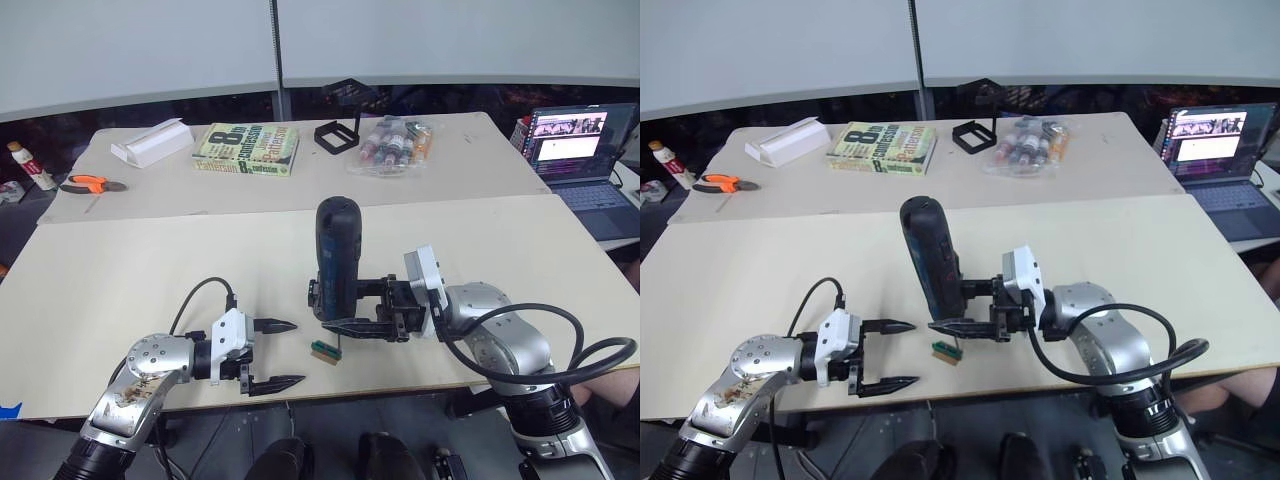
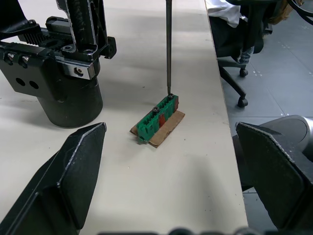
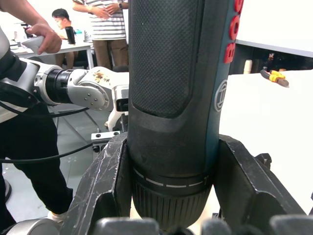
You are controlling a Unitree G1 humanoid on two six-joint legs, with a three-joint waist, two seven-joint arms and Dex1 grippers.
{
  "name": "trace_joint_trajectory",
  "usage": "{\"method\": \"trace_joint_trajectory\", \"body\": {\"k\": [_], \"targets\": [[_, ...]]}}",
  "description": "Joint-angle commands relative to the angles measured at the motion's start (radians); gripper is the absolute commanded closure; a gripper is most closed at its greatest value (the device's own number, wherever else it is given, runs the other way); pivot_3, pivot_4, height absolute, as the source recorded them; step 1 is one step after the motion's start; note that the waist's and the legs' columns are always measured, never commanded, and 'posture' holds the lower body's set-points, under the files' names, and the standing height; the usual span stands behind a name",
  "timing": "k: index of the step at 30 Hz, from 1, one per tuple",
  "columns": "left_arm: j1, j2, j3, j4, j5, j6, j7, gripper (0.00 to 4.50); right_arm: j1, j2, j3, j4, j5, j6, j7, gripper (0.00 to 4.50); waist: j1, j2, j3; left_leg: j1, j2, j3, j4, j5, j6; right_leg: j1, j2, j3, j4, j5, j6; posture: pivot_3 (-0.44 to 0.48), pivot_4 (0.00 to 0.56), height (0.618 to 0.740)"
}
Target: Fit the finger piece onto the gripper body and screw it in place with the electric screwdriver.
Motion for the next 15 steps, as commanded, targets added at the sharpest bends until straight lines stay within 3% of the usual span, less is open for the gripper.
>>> {"method": "trace_joint_trajectory", "body": {"k": [1,15], "targets": [[-0.002,-0.002,0.006,-0.024,-0.009,-0.013,0.001,0.00,-0.015,0.007,-0.005,-0.020,0.009,-0.034,0.009,2.57,0.000,0.000,0.000,0.000,0.000,0.000,0.000,0.000,0.000,0.000,0.000,0.000,0.000,0.000,0.000,0.000,0.150,0.740],[-0.001,-0.001,0.009,-0.022,-0.008,-0.015,0.003,0.00,-0.024,0.018,0.007,-0.012,0.004,-0.024,0.007,2.57,-0.001,0.000,0.000,0.000,0.000,0.000,0.000,0.000,0.000,0.000,0.000,0.000,0.000,0.000,0.000,0.000,0.150,0.740]]}}
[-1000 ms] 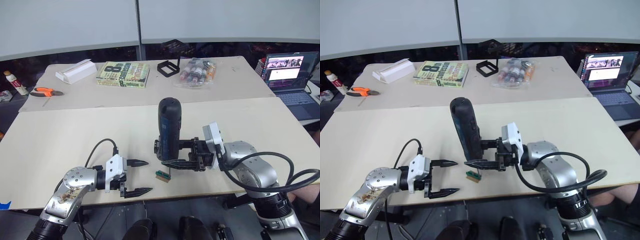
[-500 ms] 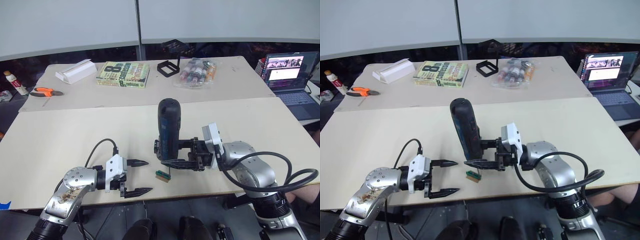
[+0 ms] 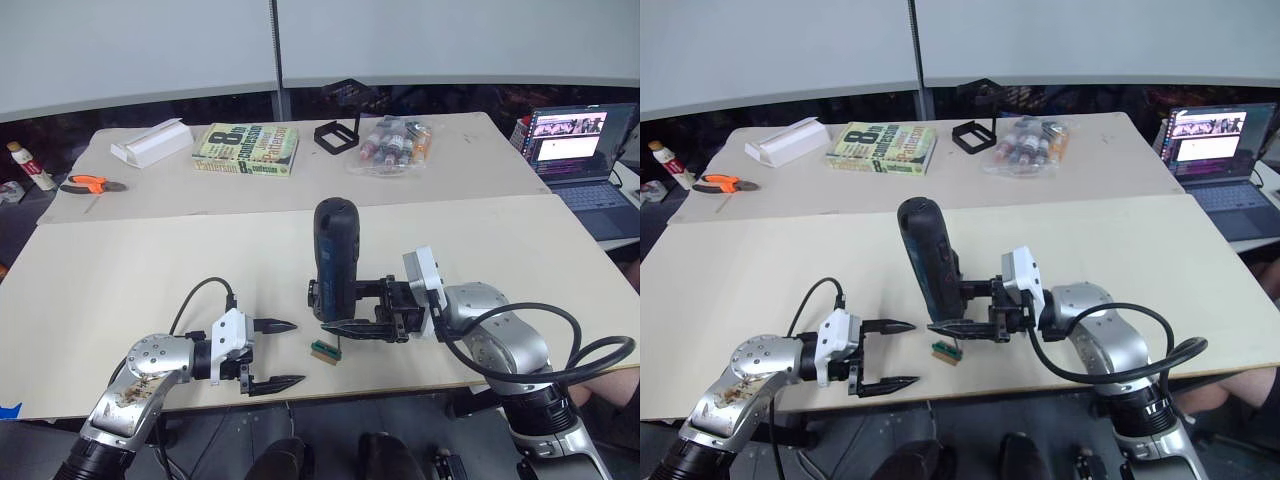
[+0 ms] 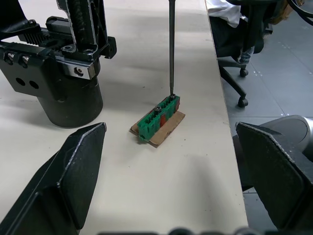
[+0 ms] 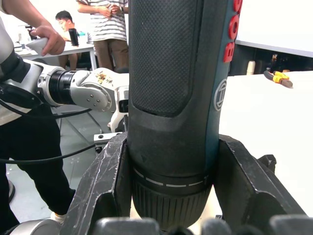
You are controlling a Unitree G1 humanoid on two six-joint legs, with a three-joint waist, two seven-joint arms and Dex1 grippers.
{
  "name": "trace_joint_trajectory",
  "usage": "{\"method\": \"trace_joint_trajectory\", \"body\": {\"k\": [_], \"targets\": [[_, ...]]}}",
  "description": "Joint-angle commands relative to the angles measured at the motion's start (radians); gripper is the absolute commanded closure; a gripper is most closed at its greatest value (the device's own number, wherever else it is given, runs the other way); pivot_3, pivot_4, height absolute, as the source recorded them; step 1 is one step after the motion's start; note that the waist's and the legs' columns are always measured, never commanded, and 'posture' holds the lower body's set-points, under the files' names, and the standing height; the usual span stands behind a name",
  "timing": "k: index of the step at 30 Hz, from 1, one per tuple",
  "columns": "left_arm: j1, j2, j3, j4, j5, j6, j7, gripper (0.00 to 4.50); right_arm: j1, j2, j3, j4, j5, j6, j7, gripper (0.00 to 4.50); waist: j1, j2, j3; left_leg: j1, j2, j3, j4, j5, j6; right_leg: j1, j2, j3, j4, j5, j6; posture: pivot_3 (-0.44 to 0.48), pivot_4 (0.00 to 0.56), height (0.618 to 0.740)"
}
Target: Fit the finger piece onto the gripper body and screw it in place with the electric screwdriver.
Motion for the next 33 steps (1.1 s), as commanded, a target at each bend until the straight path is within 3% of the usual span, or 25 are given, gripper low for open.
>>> {"method": "trace_joint_trajectory", "body": {"k": [1,33], "targets": [[-0.003,-0.001,0.009,-0.022,-0.008,-0.014,0.002,0.00,-0.021,0.010,0.001,-0.019,0.005,-0.024,0.002,2.57,0.000,0.000,0.000,0.000,0.000,0.000,0.000,0.000,0.000,0.000,0.000,0.000,0.000,0.000,0.000,0.000,0.150,0.740],[-0.007,-0.002,0.011,-0.018,-0.010,-0.021,0.003,0.00,0.016,0.007,0.021,0.030,-0.017,-0.079,0.031,2.57,0.000,0.000,0.000,0.002,0.000,0.000,0.000,0.000,0.000,0.001,0.000,0.000,0.000,0.000,0.000,0.000,0.150,0.740]]}}
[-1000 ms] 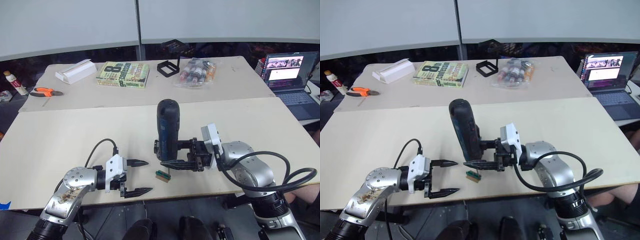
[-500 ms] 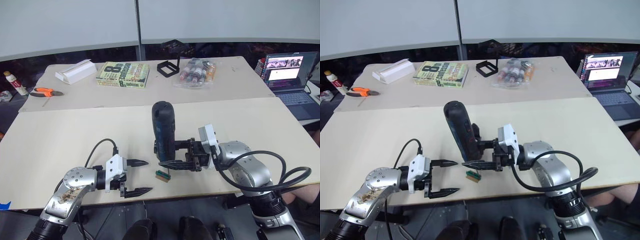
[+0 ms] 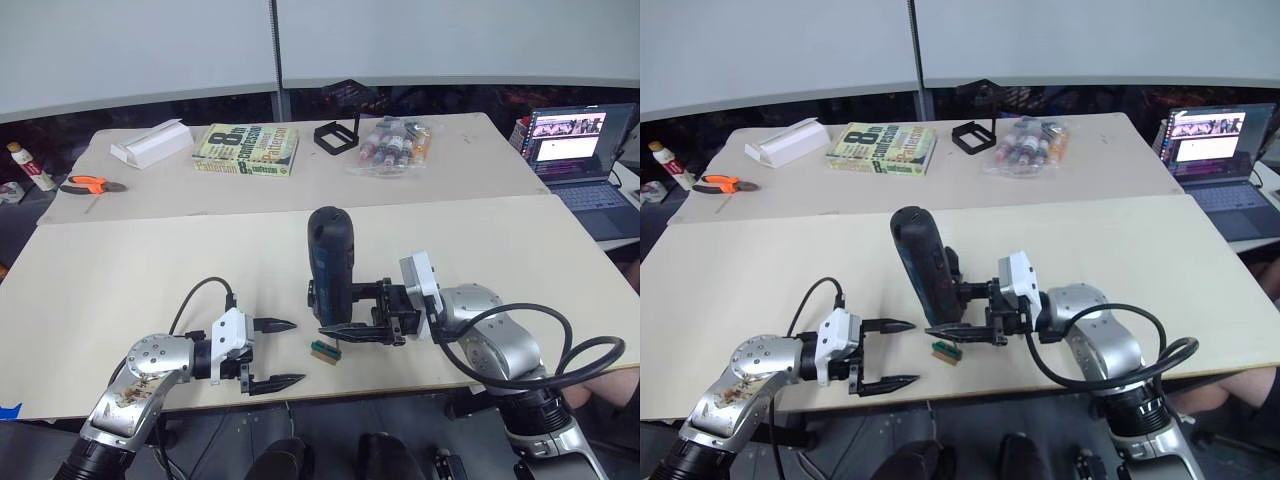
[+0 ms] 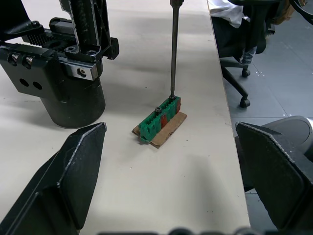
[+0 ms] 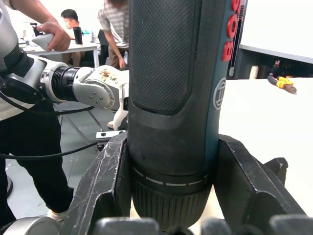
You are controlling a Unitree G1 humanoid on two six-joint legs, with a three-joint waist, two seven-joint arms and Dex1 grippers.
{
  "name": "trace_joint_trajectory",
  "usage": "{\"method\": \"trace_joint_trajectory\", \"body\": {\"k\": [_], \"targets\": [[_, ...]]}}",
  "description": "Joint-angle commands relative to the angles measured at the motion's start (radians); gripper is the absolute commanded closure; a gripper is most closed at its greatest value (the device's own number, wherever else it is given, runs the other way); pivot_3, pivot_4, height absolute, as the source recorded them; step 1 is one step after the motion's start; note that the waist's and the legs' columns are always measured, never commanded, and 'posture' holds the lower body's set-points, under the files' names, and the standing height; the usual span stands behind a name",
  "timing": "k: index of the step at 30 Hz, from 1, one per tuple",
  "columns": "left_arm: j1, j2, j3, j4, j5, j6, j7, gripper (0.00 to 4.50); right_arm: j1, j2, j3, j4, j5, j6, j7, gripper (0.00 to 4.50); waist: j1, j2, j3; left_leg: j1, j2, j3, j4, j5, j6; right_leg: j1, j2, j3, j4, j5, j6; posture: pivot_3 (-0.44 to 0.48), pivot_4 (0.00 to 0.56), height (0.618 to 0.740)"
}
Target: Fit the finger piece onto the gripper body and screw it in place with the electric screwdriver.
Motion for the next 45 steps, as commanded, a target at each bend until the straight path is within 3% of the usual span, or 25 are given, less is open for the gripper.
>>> {"method": "trace_joint_trajectory", "body": {"k": [1,32,45], "targets": [[-0.008,-0.002,0.011,-0.017,-0.011,-0.020,-0.006,0.00,0.012,-0.004,0.003,0.001,0.001,-0.009,0.008,2.57,0.000,0.000,0.000,0.000,0.000,0.000,0.000,0.000,0.000,0.000,0.000,0.000,0.000,0.000,0.000,0.000,0.150,0.740],[-0.013,-0.018,0.107,-0.003,-0.079,-0.044,-0.013,0.00,-0.055,-0.066,-0.114,-0.100,0.151,0.080,-0.018,2.57,0.002,0.000,0.000,0.000,0.000,0.000,0.000,0.000,0.000,0.000,0.000,0.000,0.000,0.000,0.000,0.000,0.150,0.740],[-0.010,-0.022,0.217,-0.024,-0.212,-0.003,-0.015,0.00,-0.102,-0.172,-0.263,-0.151,0.280,0.189,-0.063,2.57,0.001,0.000,0.000,0.000,0.000,0.000,0.000,0.000,0.000,0.000,0.000,0.000,-0.001,0.000,0.000,0.000,0.150,0.740]]}}
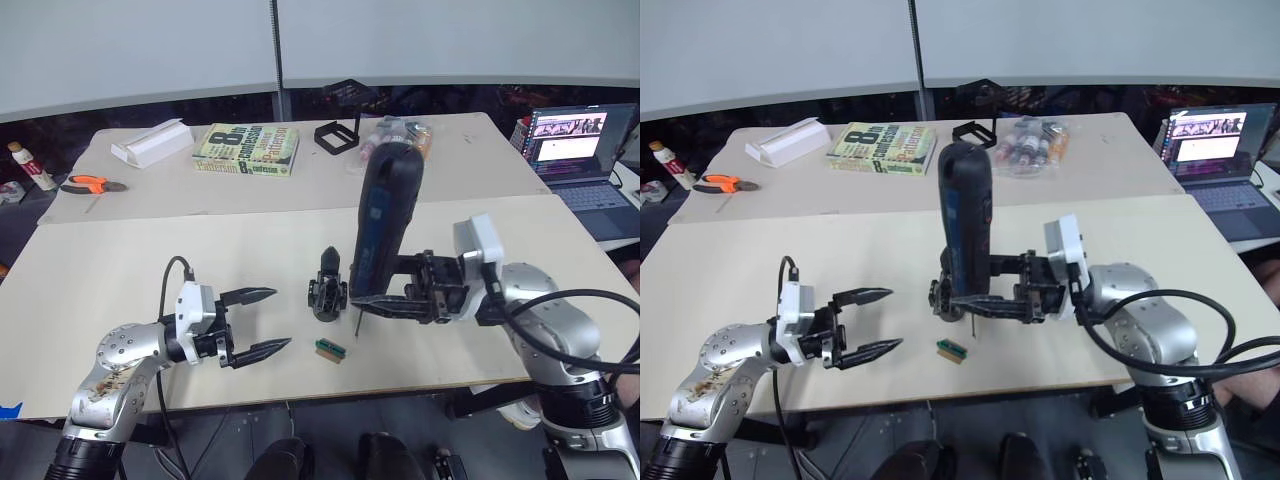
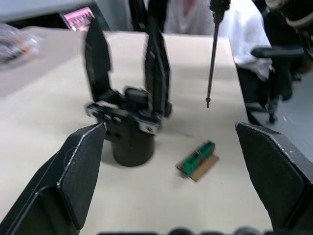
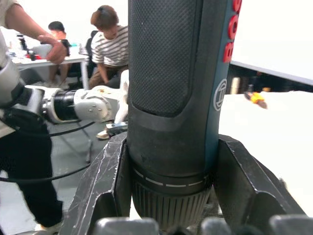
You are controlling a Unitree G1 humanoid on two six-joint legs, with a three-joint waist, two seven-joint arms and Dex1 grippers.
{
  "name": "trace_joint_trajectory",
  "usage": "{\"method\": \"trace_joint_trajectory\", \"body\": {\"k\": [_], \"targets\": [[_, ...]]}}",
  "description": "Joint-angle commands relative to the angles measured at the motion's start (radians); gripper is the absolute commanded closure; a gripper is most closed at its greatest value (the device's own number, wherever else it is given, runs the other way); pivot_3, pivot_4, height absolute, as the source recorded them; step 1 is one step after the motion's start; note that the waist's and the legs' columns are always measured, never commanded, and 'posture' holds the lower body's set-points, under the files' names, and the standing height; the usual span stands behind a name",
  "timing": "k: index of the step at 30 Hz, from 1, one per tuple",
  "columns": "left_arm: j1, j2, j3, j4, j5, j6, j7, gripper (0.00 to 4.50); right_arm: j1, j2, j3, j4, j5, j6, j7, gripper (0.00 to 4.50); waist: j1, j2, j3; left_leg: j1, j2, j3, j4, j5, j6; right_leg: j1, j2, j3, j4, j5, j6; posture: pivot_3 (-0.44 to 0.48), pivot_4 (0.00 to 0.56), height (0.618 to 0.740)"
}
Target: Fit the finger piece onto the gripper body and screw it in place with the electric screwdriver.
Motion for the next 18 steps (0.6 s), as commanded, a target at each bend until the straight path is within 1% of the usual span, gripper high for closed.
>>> {"method": "trace_joint_trajectory", "body": {"k": [1,5,8,14,18], "targets": [[-0.006,0.011,0.026,-0.031,-0.028,0.006,-0.004,0.00,-0.066,-0.032,-0.077,-0.029,0.064,0.018,-0.008,2.57,0.000,0.000,0.000,0.000,0.000,0.000,0.000,0.000,0.000,0.000,0.000,0.000,0.000,0.000,0.000,0.000,0.150,0.740],[-0.029,0.004,0.034,-0.034,-0.044,0.016,0.010,0.00,-0.152,-0.071,-0.112,0.040,0.071,0.033,0.003,2.57,0.000,0.000,0.000,0.000,0.000,0.000,0.000,0.000,0.000,0.000,0.000,0.000,0.000,0.000,0.000,0.000,0.150,0.740],[-0.040,-0.007,0.035,-0.045,-0.054,0.019,0.029,0.00,-0.229,-0.080,-0.122,0.111,0.070,0.038,0.008,2.57,-0.001,0.000,0.000,0.000,0.000,0.000,0.000,0.000,0.000,0.000,0.000,0.000,-0.001,0.000,0.000,0.000,0.150,0.740],[-0.056,-0.031,0.027,-0.071,-0.052,0.039,0.077,0.00,-0.376,-0.046,-0.113,0.235,0.082,0.056,0.006,2.57,-0.001,0.000,0.000,-0.002,0.000,0.000,0.000,0.000,0.000,-0.002,0.000,0.000,-0.001,0.000,0.000,0.000,0.150,0.740],[-0.052,-0.034,0.026,-0.080,-0.043,0.040,0.105,0.00,-0.425,-0.007,-0.105,0.249,0.104,0.082,0.006,2.57,-0.002,0.000,0.000,-0.002,0.000,0.000,0.000,0.000,0.000,-0.002,0.000,0.000,0.000,0.000,0.000,0.000,0.150,0.740]]}}
